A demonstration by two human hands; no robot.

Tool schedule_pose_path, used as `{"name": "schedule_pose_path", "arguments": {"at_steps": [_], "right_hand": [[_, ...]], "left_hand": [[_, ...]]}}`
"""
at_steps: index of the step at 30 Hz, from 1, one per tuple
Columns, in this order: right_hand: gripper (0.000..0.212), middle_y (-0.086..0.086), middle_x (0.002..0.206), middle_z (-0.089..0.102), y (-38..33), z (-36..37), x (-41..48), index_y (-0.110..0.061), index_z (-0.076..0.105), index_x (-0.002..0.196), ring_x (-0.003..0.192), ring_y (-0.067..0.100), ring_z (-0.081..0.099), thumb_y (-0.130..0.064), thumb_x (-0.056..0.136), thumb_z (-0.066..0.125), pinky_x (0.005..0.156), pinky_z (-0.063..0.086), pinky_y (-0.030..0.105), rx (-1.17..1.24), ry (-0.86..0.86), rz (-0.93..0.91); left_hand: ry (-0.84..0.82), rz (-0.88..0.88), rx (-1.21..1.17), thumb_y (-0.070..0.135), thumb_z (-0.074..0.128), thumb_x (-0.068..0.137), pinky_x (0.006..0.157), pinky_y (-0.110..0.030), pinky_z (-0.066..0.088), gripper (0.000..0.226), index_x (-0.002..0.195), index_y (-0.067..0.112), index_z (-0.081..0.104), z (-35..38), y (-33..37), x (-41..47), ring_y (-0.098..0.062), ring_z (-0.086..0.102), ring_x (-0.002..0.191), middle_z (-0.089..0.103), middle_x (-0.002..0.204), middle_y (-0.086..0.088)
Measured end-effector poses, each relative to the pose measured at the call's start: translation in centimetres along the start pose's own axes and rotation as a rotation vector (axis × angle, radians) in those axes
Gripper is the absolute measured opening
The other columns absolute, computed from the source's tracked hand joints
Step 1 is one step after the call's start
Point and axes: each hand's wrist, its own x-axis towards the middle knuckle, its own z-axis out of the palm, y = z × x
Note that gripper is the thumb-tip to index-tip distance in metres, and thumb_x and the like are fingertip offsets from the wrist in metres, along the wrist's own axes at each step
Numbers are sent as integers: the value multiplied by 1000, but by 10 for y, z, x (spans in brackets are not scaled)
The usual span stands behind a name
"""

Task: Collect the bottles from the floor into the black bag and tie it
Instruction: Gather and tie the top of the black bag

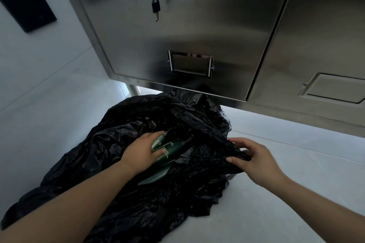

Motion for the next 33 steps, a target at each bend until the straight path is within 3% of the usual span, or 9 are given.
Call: {"name": "schedule_pose_path", "arguments": {"at_steps": [4,8,14,19,21,24,26,29,33], "right_hand": [[49,-6,97,65,-12,-3,4,-51,61,96,83,17,65,-16,68,81,80,53,42,3,12,-26],[42,-7,96,70,-35,-15,10,-48,66,90,85,10,67,-17,67,82,83,54,36,54,8,-46],[37,-9,90,74,-81,-28,20,-44,71,86,93,7,67,-17,64,83,85,51,26,147,44,-120],[34,-12,90,73,-105,-22,17,-41,71,87,92,4,66,-18,64,82,85,52,26,175,17,-170],[35,-12,90,73,-110,-20,14,-38,70,89,90,4,67,-16,64,82,82,52,22,194,5,-192],[41,-7,86,74,-109,-22,9,-35,68,95,83,8,69,-22,60,83,74,52,18,253,30,-197],[51,-8,89,73,-105,-24,6,-34,66,100,82,9,69,-32,52,83,70,52,17,314,85,-178],[56,-10,95,72,-99,-23,2,-31,64,104,88,8,67,-40,51,80,71,51,16,357,102,-152],[46,-14,100,70,-116,0,11,-32,65,101,97,2,64,-58,64,66,78,50,18,304,-31,-207]], "left_hand": [[74,110,-197,40,62,86,94,-11,33,55,137,30,43,-7,28,-3,-6,50,117,55,128,3],[145,268,-317,40,64,84,91,2,29,49,130,37,49,-26,64,-8,10,47,111,54,123,16],[253,408,-386,43,68,79,108,-14,26,57,131,39,47,-57,104,-8,7,33,130,42,139,18],[133,480,-310,54,73,69,113,-15,10,83,138,49,27,-48,115,-5,2,12,141,23,150,24],[151,486,-348,49,76,69,109,-6,12,78,132,52,30,-41,120,-4,3,23,135,30,135,35],[215,445,-446,39,77,71,94,-4,34,52,118,42,57,-35,126,-3,9,52,109,52,104,42],[197,384,-561,34,77,73,87,-11,45,38,108,33,64,-36,125,-3,10,61,95,65,94,34],[185,275,-651,33,76,75,89,-28,52,33,105,21,71,-40,120,-3,-1,66,91,73,97,11],[191,235,-765,27,74,77,84,-25,53,22,98,19,73,-49,111,-6,-5,68,87,74,91,7]]}}
